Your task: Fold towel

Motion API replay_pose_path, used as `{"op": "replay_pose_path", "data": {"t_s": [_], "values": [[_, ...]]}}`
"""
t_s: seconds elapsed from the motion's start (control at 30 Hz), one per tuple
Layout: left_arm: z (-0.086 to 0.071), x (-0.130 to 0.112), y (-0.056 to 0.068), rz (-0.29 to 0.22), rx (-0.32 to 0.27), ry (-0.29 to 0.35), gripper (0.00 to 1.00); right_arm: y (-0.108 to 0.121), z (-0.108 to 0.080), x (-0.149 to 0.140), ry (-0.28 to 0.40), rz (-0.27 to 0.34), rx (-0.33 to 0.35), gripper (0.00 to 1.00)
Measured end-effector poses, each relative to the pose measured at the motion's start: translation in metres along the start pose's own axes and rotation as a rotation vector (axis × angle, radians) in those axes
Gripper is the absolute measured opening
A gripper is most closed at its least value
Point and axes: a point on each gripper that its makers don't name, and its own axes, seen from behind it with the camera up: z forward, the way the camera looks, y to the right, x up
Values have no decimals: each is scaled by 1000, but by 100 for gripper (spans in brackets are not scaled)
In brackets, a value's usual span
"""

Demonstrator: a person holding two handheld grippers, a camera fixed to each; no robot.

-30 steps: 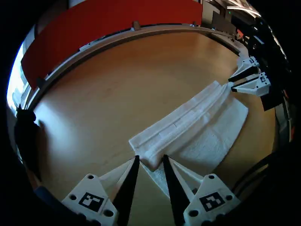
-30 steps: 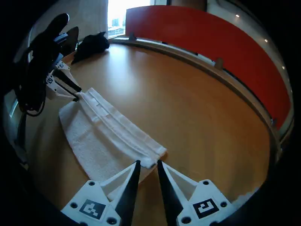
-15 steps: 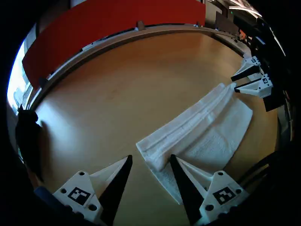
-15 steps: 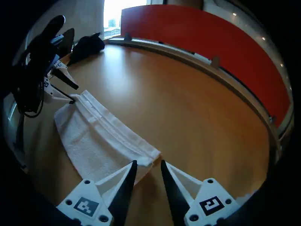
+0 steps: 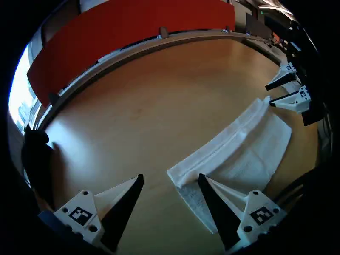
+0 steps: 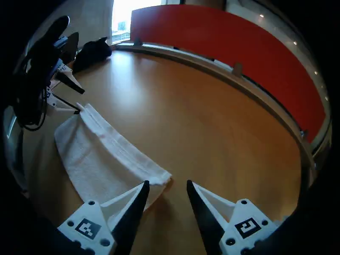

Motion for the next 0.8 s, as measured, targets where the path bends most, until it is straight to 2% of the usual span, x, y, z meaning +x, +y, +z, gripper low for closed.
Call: {"op": "replay_pose_path", "data": {"t_s": [0.07,0.2,0.23,0.47,0.8], "values": [[-1,2,-2,-3,4,5,95,1,0,1,0,-1,-3,70],[-4,3,-5,-13,8,12,95,2,-2,2,2,-8,-5,85],[-5,3,-5,-16,9,14,96,1,-2,2,2,-10,-5,86],[-16,-1,-1,-45,4,24,96,-5,-12,0,11,-12,1,86],[-39,-27,17,-91,-5,26,95,-22,-35,-16,17,-3,5,86]]}}
